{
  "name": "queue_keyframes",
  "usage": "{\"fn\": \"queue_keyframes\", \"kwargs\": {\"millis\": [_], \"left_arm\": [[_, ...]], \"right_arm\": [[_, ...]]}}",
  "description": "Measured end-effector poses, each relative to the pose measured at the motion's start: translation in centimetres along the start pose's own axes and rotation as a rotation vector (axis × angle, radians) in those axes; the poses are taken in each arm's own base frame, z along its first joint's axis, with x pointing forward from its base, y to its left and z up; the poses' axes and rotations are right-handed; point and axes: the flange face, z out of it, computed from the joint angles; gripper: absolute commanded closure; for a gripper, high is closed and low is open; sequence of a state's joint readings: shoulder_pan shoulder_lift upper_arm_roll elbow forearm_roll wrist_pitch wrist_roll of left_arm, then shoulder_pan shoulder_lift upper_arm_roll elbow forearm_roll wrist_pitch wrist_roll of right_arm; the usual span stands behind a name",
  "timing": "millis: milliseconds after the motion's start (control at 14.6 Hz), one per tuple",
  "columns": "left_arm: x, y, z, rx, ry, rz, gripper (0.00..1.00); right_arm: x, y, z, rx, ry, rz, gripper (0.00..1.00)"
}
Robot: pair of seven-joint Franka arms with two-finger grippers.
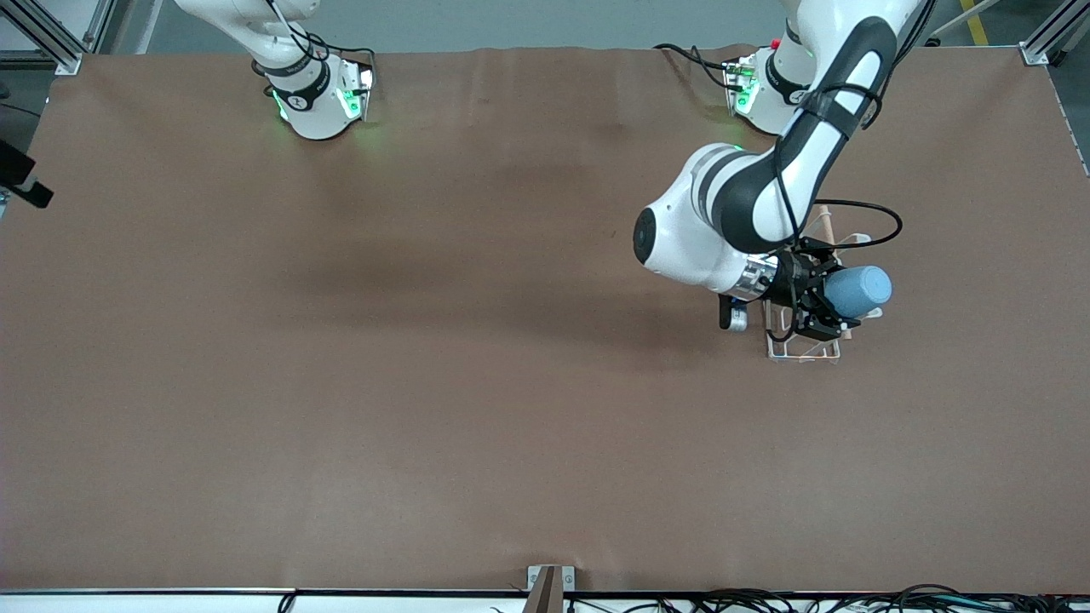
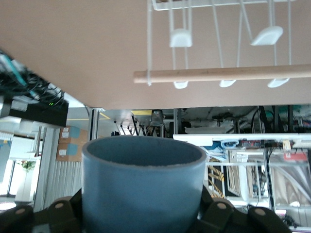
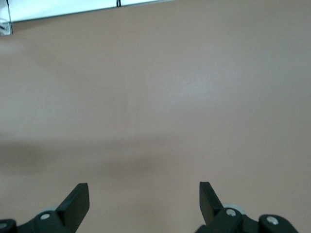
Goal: Hang cup on cup holder
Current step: 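Hang the blue cup on a holder hook with the left gripper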
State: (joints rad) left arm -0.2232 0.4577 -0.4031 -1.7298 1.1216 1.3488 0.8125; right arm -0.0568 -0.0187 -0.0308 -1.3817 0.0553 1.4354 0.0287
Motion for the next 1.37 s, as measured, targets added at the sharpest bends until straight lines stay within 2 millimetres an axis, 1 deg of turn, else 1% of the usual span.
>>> {"fn": "queue_keyframes", "kwargs": {"millis": [205, 342, 479, 684, 1026, 1162, 1368], "left_arm": [[1.9, 0.2, 2.3, -0.009, -0.045, 0.055, 0.41], [3.2, 0.2, 3.8, -0.025, -0.057, 0.081, 0.41], [4.5, 0.3, 4.6, -0.036, -0.061, 0.103, 0.42], [6.1, 0.5, 5.0, -0.04, -0.063, 0.119, 0.42], [7.1, 0.7, 4.7, -0.033, -0.063, 0.109, 0.42], [7.9, 0.9, 5.0, -0.037, -0.064, 0.097, 0.42], [9.5, 1.2, 5.6, -0.045, -0.068, 0.08, 0.42]], "right_arm": [[-1.5, -0.2, 0.2, -0.025, -0.018, -0.006, 0.0], [-1.8, -0.2, 0.1, -0.029, -0.017, -0.007, 0.0], [-1.8, -0.3, 0.0, -0.031, -0.016, -0.009, 0.0], [-2.0, -0.4, 0.1, -0.031, -0.035, -0.011, 0.0], [-2.0, -0.9, 0.4, -0.031, -0.042, 0.013, 0.0], [-1.9, -1.0, 0.6, -0.032, -0.048, 0.015, 0.0], [-1.9, -0.9, 0.8, -0.032, -0.051, 0.017, 0.0]]}}
